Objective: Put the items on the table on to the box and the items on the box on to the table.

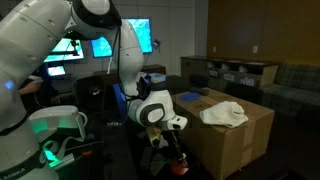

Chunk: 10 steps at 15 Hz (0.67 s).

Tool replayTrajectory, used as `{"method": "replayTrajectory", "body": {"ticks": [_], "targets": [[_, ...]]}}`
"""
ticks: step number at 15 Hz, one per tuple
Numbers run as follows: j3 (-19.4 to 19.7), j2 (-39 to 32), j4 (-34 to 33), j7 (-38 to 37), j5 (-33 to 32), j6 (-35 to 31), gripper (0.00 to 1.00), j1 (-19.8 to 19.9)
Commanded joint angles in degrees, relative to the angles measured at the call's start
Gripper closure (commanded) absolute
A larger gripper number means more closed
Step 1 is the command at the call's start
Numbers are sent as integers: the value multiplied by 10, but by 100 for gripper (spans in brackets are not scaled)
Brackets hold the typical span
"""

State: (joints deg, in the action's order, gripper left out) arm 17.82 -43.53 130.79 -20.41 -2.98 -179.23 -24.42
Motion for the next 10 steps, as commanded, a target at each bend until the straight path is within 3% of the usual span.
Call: {"method": "replayTrajectory", "body": {"ticks": [1, 5, 10], "targets": [[-7, 45, 46, 53, 6, -39, 0, -9], [-82, 92, 96, 128, -7, -84, 0, 36], [-184, 124, 144, 184, -14, -88, 0, 90]]}}
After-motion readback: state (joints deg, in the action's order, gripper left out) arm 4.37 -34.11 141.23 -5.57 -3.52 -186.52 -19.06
